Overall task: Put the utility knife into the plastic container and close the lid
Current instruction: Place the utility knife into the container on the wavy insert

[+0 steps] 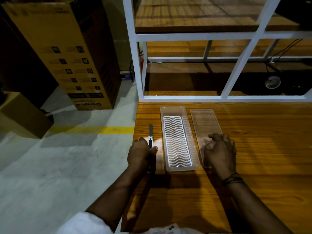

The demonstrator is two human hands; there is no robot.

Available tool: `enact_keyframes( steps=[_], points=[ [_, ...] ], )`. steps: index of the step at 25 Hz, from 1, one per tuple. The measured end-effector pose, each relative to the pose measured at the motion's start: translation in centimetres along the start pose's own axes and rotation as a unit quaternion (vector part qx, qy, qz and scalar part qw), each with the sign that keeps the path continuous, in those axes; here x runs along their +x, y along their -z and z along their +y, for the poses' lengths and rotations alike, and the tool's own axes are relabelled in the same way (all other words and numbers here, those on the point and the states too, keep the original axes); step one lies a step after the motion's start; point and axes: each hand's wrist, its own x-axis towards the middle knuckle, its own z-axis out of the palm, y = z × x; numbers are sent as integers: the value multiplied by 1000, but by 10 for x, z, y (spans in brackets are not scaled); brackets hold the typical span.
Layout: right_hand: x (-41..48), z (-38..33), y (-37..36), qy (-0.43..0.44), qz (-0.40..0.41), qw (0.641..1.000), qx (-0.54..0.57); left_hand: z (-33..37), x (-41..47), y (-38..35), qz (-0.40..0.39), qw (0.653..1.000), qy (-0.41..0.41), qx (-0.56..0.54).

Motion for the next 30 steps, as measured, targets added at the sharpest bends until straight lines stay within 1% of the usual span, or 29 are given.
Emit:
enact_keyframes(
  steps=[4,6,10,14,16,18,20,22,24,25,26,27,28,29,30],
  points=[
    [-1,0,-3,8,2,1000,13,7,3,2,13,999,-21,27],
    [-1,0,-3,7,4,1000,19,9,5,3,9,1000,-9,19],
    [0,0,-1,7,4,1000,27,9,9,6,-35,999,34,-22],
    [1,-2,1,8,-5,999,46,6,12,4,-36,996,56,-53],
    [0,-2,2,11,-7,998,59,2,10,6,-39,991,54,-117],
    [0,-3,2,22,-2,997,80,-3,5,10,-49,975,59,-207],
    [0,-6,4,41,9,993,108,-4,-2,16,-51,954,67,-289],
    [0,-15,8,55,14,987,149,-1,-9,26,-36,924,54,-376],
    [-2,-29,18,62,17,976,208,11,-18,39,-38,885,36,-462],
    [-3,-38,24,64,10,967,247,20,-23,45,-52,865,22,-498],
    [-4,-47,31,66,-19,952,299,29,-29,50,-70,850,7,-521],
    [-6,-56,37,60,-70,929,359,38,-35,54,-87,844,-9,-530],
    [-8,-65,41,47,-132,902,409,46,-40,53,-101,845,-25,-524],
    [-10,-72,43,32,-187,878,440,52,-44,50,-110,850,-36,-515],
    [-12,-77,43,26,-223,863,452,56,-47,45,-114,855,-42,-504]
  ],
)
